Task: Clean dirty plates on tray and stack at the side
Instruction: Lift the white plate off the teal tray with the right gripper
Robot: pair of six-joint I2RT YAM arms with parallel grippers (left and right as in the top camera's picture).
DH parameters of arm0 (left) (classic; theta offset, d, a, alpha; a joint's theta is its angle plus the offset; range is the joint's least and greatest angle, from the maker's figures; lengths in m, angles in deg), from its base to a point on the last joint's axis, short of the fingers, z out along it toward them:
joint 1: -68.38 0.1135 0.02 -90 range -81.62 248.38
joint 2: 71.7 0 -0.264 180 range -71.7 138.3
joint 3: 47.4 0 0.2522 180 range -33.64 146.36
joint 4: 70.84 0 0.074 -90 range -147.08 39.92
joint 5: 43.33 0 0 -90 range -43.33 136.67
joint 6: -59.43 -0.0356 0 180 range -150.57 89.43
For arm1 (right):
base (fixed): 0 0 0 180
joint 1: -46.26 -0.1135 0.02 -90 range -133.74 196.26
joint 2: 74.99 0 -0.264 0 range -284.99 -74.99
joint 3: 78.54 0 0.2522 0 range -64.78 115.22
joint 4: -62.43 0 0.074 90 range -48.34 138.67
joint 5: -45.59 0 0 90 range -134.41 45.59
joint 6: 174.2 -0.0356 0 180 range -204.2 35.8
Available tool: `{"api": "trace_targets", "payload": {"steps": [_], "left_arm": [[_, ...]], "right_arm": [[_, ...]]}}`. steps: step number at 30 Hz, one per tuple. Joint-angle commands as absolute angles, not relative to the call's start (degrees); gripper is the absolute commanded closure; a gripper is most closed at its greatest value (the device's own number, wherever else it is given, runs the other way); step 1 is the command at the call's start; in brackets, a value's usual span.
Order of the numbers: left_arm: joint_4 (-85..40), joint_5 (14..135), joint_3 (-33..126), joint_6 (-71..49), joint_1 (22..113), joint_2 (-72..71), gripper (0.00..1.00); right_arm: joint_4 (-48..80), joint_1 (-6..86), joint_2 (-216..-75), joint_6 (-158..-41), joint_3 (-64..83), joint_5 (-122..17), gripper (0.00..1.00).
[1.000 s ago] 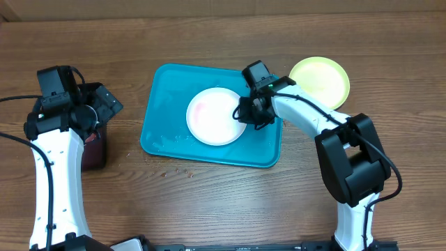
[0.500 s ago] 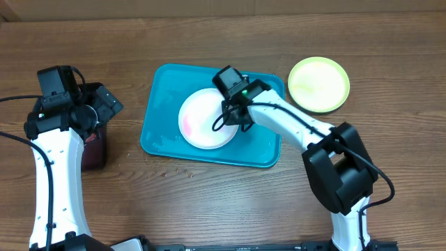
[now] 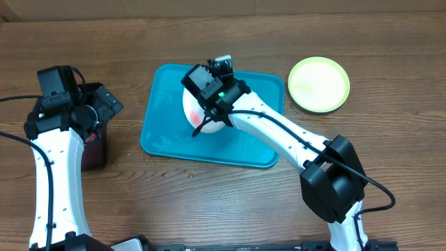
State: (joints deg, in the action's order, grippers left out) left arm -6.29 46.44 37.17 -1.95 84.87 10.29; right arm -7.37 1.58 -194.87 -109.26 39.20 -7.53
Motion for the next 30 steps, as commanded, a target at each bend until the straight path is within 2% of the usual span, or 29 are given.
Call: {"api": "trace_targets", "payload": {"steps": [1,21,30], "left_arm": [[-6.4,46.3,36.6,-1.1,84.9,10.7,0.00],[-6.4,46.3,36.6,-1.1,84.9,10.7,0.01],[-6.4,46.3,36.6,-1.1,84.9,10.7,0.00]], "right_arm": [[-7.4,0.9,-195.2,-108.1,42.6,2.6,0.96],[7.0,-0.3,-195.2,-71.3,43.4,24.1,0.96],[13.4,-1.8,-195.2,-51.4,43.4,25.3,0.96]]}}
